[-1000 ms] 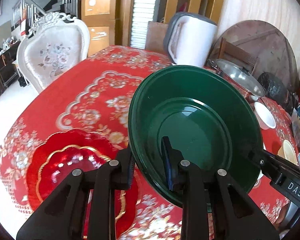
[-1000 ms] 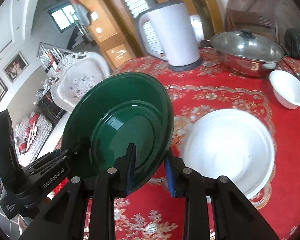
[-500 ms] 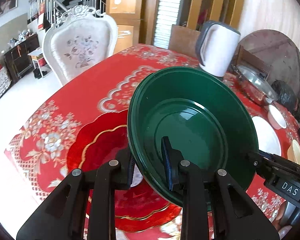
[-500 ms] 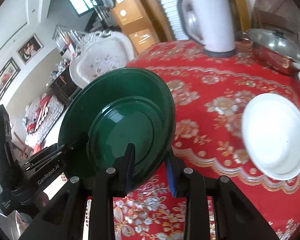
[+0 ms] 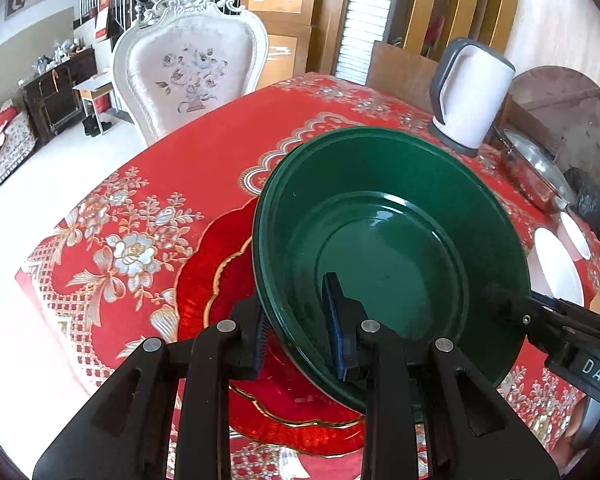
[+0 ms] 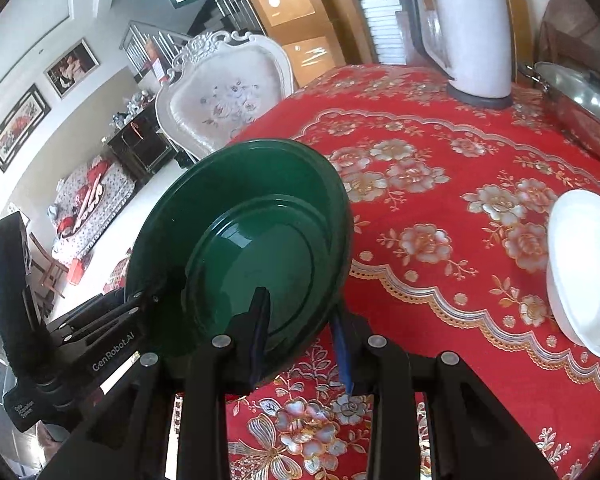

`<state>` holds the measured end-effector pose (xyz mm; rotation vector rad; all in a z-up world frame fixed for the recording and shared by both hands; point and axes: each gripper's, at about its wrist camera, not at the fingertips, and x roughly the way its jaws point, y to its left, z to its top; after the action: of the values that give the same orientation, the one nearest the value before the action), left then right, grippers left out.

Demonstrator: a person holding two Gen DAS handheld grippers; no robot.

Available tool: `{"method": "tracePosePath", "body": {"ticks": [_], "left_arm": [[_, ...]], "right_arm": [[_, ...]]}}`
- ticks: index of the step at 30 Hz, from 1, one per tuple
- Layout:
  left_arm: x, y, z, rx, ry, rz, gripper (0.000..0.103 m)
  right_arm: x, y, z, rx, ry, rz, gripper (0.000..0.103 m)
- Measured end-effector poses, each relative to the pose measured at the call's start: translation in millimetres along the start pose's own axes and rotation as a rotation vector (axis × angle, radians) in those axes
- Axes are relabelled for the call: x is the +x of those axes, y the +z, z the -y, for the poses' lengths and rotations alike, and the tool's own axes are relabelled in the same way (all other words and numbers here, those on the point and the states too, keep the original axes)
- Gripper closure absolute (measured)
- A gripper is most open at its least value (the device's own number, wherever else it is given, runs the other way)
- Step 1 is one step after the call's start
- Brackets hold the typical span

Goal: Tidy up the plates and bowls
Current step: 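Lower the green bowl with both grippers onto the red dish stack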

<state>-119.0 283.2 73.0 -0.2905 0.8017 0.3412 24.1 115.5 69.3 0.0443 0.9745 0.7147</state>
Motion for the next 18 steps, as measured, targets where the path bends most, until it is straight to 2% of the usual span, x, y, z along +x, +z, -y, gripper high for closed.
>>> {"method": "tracePosePath", "body": {"ticks": [18], "left_arm": [[2,-9,-22,-0.027,0.03,-0.008,0.079]], "right_arm": [[26,-6,-21,-0.023,0.014,-0.067,0.071]]}}
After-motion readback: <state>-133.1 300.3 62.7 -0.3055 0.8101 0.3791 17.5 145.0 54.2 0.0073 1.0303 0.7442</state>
